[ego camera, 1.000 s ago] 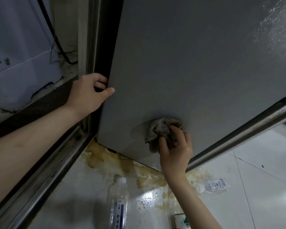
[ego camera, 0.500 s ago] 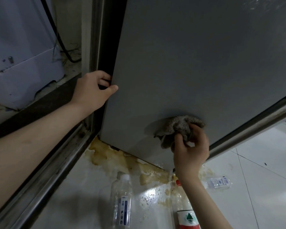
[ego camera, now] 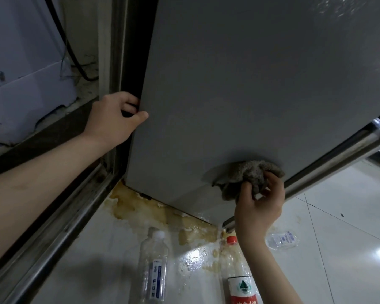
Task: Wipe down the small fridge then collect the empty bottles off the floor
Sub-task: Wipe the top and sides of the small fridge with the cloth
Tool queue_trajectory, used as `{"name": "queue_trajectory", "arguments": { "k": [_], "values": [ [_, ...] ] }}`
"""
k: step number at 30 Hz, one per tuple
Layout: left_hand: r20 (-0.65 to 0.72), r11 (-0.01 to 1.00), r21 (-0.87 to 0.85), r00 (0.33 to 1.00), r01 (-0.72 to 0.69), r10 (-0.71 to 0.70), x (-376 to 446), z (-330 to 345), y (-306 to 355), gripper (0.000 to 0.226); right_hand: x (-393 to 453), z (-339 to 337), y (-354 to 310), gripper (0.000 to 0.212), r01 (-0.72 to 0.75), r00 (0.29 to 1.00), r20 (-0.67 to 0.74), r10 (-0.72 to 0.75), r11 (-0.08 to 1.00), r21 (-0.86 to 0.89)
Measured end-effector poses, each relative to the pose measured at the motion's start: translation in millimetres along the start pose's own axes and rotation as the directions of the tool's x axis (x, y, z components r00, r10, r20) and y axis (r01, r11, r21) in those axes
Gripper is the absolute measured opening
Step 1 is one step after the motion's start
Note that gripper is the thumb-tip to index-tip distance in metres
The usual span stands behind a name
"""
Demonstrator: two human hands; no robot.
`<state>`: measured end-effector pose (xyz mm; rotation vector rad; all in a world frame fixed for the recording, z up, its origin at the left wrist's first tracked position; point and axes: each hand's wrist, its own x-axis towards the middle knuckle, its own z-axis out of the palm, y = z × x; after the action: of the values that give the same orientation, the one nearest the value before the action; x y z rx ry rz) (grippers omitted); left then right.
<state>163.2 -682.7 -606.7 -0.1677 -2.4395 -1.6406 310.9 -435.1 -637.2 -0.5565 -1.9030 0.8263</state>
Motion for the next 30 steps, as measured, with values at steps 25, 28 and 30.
{"name": "queue_trajectory", "arguments": {
  "k": [25, 28, 30],
  "values": [
    [-0.032, 0.999, 0.036, 0.999, -0.011, 0.013, -5, 6, -3, 0.033, 13, -14, 11, 0.042, -0.077, 0.996, -0.056, 0.075, 0.996, -0.032],
    [-0.024, 1.0, 0.02, 1.0, -0.004, 0.005, -7, 7, -2, 0.035, 3, -11, 20, 0.044, -0.123, 0.992, -0.027, 0.122, 0.992, -0.03],
    [-0.024, 1.0, 0.021, 1.0, 0.0, 0.0, -7, 7, -2, 0.034, -5, -9, 26, 0.044, -0.133, 0.991, 0.006, 0.133, 0.99, -0.036]
  ]
}}
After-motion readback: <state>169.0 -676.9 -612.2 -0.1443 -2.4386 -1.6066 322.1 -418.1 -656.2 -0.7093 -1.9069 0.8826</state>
